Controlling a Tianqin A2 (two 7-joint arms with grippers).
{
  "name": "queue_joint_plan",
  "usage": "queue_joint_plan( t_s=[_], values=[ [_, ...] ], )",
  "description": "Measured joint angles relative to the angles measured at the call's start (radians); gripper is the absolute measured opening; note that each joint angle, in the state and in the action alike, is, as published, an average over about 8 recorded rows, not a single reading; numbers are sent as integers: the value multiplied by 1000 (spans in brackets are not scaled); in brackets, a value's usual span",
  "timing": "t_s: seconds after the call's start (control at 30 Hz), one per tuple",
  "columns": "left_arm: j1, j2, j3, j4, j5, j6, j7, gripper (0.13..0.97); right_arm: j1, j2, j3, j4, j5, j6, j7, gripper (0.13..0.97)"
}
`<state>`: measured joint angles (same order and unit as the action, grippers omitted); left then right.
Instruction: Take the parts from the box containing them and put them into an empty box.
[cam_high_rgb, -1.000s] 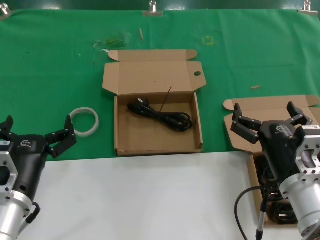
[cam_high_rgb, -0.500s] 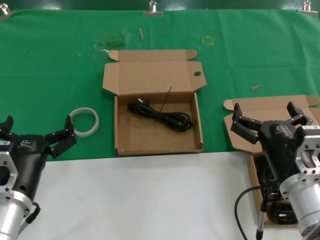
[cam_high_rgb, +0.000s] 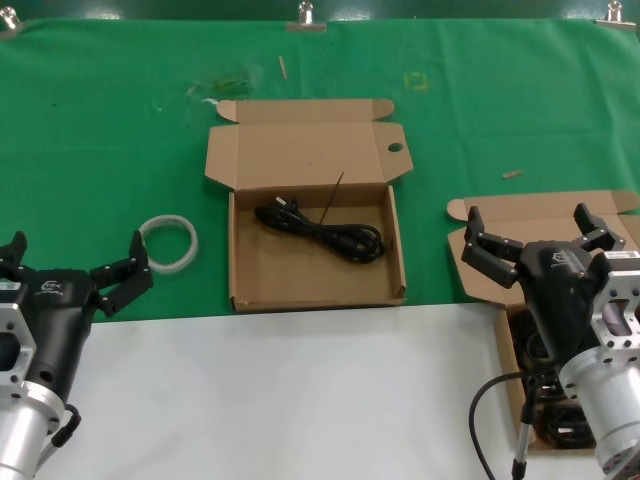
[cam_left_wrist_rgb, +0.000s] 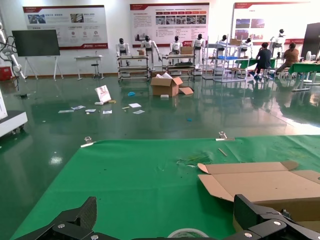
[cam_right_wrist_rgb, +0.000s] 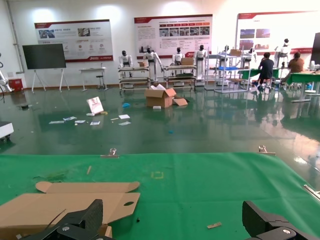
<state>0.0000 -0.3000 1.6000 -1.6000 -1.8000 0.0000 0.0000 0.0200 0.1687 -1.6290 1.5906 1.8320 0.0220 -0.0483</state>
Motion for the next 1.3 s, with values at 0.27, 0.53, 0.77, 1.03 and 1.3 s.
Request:
queue_joint_plan(
  t_s=[0.27,0.53,0.77,1.03,1.3],
  values=[
    [0,0,0,0,0,0,0,966,0,0,0,0,0,0,0,966],
    [0,0,0,0,0,0,0,966,0,0,0,0,0,0,0,966],
    [0,0,0,0,0,0,0,966,0,0,0,0,0,0,0,966],
    [0,0,0,0,0,0,0,966,0,0,0,0,0,0,0,966],
    [0,0,0,0,0,0,0,966,0,0,0,0,0,0,0,966]
  ],
)
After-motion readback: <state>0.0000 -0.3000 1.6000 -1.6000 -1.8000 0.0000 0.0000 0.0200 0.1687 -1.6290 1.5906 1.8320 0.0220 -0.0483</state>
